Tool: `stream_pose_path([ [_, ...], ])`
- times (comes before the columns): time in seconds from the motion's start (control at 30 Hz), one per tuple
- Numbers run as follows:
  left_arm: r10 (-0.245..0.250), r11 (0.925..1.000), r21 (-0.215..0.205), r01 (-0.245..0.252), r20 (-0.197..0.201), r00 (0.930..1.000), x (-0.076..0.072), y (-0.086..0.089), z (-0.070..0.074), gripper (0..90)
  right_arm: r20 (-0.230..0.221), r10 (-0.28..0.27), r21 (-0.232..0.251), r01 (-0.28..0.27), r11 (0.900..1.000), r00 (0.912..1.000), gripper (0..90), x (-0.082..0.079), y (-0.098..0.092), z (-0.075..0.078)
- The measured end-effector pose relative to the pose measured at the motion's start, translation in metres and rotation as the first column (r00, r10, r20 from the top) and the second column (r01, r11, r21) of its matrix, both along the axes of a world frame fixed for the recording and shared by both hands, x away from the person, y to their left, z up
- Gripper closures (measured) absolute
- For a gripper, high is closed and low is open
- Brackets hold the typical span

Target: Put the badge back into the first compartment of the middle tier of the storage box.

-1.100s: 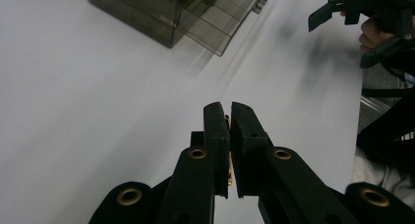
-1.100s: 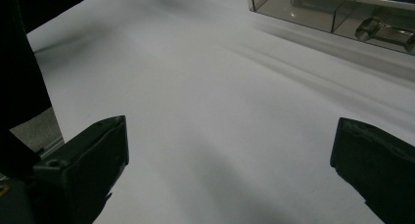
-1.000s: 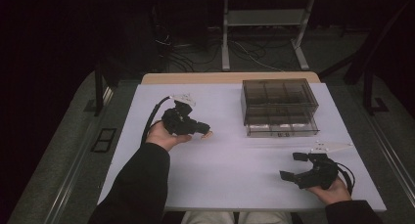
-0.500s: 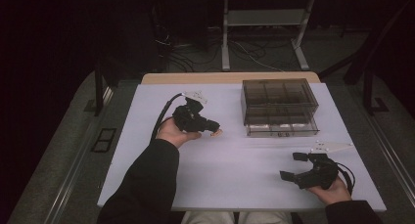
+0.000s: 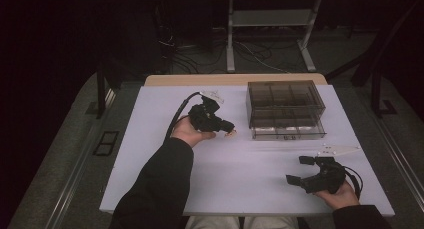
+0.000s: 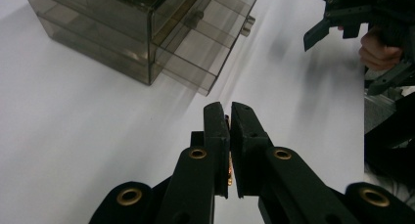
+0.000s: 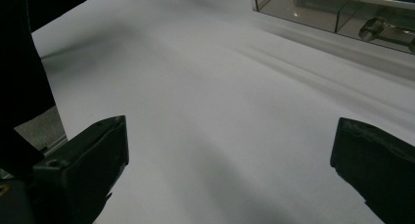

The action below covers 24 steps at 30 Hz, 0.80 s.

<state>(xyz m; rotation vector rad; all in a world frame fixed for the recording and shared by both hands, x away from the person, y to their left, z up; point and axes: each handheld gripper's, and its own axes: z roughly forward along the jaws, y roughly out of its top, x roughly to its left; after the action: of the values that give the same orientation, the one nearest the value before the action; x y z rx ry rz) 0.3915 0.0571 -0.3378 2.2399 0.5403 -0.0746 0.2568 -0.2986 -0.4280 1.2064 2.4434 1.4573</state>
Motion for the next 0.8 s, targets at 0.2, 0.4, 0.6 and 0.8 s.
stream_pose_path([
  [0.2,-0.011,0.9999,0.003,0.011,0.003,0.9999,0.003,-0.005,0.0,85.6,-0.002,0.001,0.001,-0.001,1.0,1.0,0.3,0.0,0.0,0.0],
  [0.4,-0.01,0.9999,-0.002,0.01,0.002,0.9999,0.007,-0.012,-0.001,85.6,-0.001,0.001,0.0,-0.001,1.0,1.0,0.3,0.0,0.0,0.0],
  [0.6,-0.022,0.9997,0.007,0.022,0.0,0.9998,0.012,-0.022,0.0,85.6,-0.003,0.0,0.001,0.0,1.0,1.0,0.3,0.0,0.0,0.0],
  [0.8,-0.035,0.9993,0.014,0.035,0.005,0.9994,0.016,-0.032,0.003,85.6,-0.003,0.0,0.003,0.0,1.0,1.0,0.3,0.0,0.0,0.0],
])
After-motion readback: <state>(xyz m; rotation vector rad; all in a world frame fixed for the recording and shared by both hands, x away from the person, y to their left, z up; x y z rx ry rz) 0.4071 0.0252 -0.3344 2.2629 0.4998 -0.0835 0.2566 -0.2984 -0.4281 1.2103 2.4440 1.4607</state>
